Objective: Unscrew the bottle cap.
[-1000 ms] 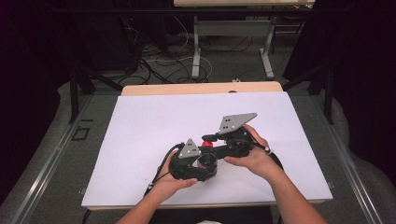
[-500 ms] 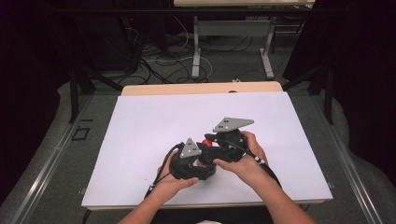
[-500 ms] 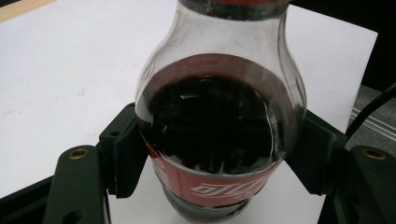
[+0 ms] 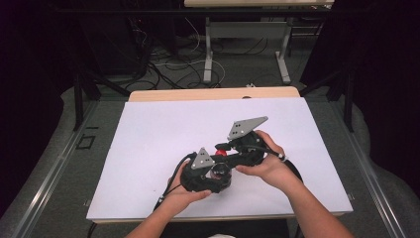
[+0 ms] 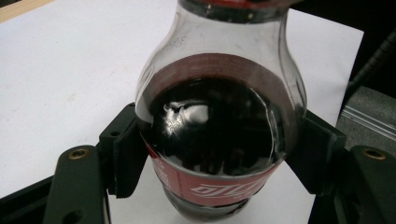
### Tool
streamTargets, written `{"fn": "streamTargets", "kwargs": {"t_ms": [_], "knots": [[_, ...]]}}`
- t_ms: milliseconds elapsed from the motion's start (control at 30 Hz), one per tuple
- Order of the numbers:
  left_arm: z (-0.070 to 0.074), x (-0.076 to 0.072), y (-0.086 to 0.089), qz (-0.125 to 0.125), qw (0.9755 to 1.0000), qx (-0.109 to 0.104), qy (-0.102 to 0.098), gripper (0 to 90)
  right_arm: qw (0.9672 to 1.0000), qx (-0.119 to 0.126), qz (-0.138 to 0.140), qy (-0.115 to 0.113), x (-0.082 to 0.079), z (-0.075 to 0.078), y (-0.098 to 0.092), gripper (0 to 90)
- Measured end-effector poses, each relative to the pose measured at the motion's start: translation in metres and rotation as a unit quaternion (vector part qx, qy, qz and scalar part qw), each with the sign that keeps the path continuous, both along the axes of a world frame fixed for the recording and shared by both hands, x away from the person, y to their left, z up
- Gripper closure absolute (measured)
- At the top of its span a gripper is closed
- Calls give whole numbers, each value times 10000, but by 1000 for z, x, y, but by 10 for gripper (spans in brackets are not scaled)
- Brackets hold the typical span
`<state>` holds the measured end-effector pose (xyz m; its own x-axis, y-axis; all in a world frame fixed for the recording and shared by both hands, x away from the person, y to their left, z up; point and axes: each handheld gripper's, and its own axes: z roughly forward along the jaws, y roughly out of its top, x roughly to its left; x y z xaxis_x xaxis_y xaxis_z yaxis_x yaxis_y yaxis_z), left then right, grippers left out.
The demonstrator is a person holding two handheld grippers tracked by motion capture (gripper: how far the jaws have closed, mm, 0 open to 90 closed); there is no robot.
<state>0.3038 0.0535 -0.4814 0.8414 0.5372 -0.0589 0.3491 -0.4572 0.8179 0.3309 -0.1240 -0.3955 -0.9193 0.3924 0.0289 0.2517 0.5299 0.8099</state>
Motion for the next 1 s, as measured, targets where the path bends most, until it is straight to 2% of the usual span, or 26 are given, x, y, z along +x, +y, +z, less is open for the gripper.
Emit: {"fn": "streamTargets", "kwargs": {"t_ms": [67, 100, 133, 167, 200, 233, 267, 300, 333, 367, 400, 467, 600, 633, 667, 733, 767, 833, 867, 967, 1000], "knots": [[0, 0, 0, 12, 10000, 0, -23, 303, 9994, -22, 342, -62, 5, 0, -1, 613], [1, 0, 1, 30, 10000, 2, 9, 303, 9994, 5, 355, 55, 7, 1, -3, 611], [1, 0, 1, 40, 10000, 4, -26, 303, 9994, 5, 355, 55, 7, 1, -3, 611], [2, 0, 1, 14, 10000, 63, 27, 303, 9996, 34, 278, 32, 6, 1, -2, 609], [2, -1, 1, 60, 10000, 32, 3, 303, 10000, 43, -48, 63, 2, 2, -1, 581], [2, 0, 1, 72, 10000, 10, 2, 303, 9998, 13, -183, 23, -1, 3, 0, 569], [3, 1, 2, 51, 10000, 27, -12, 303, 9998, 13, -183, 23, -1, 3, 0, 569], [3, 1, 2, 88, 10000, 12, -33, 302, 9987, 64, -486, -113, -7, 4, 3, 519], [3, 1, 2, 110, 9999, 10, 6, 302, 9987, 64, -486, -113, -7, 4, 3, 519], [3, 2, 3, 100, 9999, 6, -15, 302, 9973, 98, -725, -49, -11, 6, 4, 506], [3, 1, 3, 131, 9999, -23, 24, 302, 9973, 98, -725, -49, -11, 6, 4, 506], [3, 2, 3, 183, 9998, -59, -1, 302, 9953, 155, -958, -32, -16, 7, 6, 506], [2, 2, 3, 218, 9997, -26, 52, 302, 9900, 371, -1360, 45, -20, 7, 8, 489], [3, 2, 4, 192, 9998, 34, 41, 302, 9890, 381, -1429, 40, -19, 4, 9, 497], [2, 2, 3, 234, 9997, -25, 25, 302, 9883, 340, -1486, 40, -20, 3, 10, 507], [3, 2, 3, 215, 9998, -10, 10, 302, 9878, 356, -1513, 58, -20, 1, 12, 509], [3, 2, 3, 216, 9998, -6, -1, 302, 9881, 276, -1511, 75, -20, 0, 13, 516], [3, 1, 3, 222, 9998, 14, 6, 302, 9882, 280, -1507, 3, -19, -4, 15, 600], [3, 2, 3, 213, 9998, -15, 10, 302, 9882, 264, -1506, 36, -20, -4, 15, 604], [4, 1, 4, 142, 9999, 43, 20, 302, 9913, 277, -1286, 37, -17, -3, 12, 609], [4, 1, 5, 136, 9999, 15, 29, 302, 9937, 244, -1097, 10, -15, -3, 11, 611]]}}
